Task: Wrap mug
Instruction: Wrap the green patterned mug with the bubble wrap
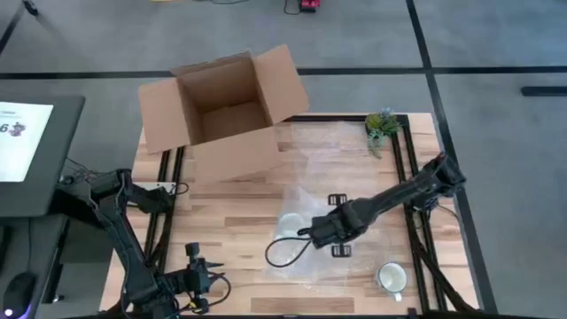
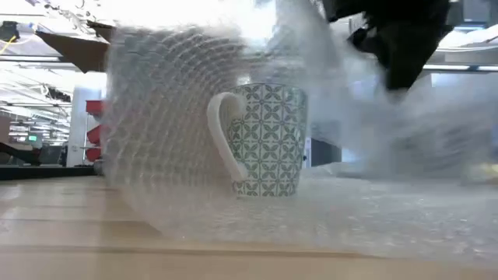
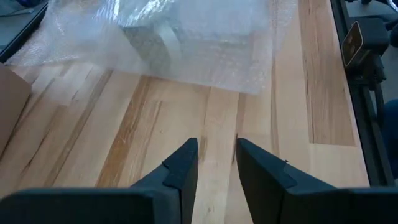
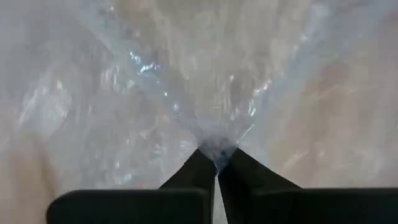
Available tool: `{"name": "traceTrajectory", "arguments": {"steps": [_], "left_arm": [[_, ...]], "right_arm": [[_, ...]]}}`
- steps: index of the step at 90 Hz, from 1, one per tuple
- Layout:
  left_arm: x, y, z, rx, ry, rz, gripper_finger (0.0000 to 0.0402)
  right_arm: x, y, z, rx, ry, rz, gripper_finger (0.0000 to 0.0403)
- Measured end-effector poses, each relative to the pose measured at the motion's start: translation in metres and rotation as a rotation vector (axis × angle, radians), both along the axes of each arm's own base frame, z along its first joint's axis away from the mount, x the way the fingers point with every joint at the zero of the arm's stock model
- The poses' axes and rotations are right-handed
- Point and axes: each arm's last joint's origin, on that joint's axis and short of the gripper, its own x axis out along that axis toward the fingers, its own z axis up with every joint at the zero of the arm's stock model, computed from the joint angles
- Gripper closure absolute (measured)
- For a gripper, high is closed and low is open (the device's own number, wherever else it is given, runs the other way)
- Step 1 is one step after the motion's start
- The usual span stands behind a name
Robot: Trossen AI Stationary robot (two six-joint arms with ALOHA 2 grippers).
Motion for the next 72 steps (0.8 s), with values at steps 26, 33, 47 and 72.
{"name": "traceTrajectory", "arguments": {"steps": [26, 33, 47, 72], "left_arm": [[0.000, 0.000, 0.000, 0.000, 0.001, 0.000, 0.0311], [0.000, 0.000, 0.000, 0.002, 0.002, 0.000, 0.0311], [0.000, 0.000, 0.000, 0.002, 0.002, 0.001, 0.0311], [0.000, 0.000, 0.000, 0.003, 0.004, 0.000, 0.0311]], "right_arm": [[0.002, -0.007, -0.015, 0.032, 0.022, 0.068, 0.0402], [0.005, -0.008, -0.020, 0.044, -0.016, 0.069, 0.0395], [-0.001, -0.009, -0.028, 0.071, 0.040, 0.012, 0.0347], [-0.011, -0.013, -0.005, 0.073, 0.175, -0.064, 0.0311]]}}
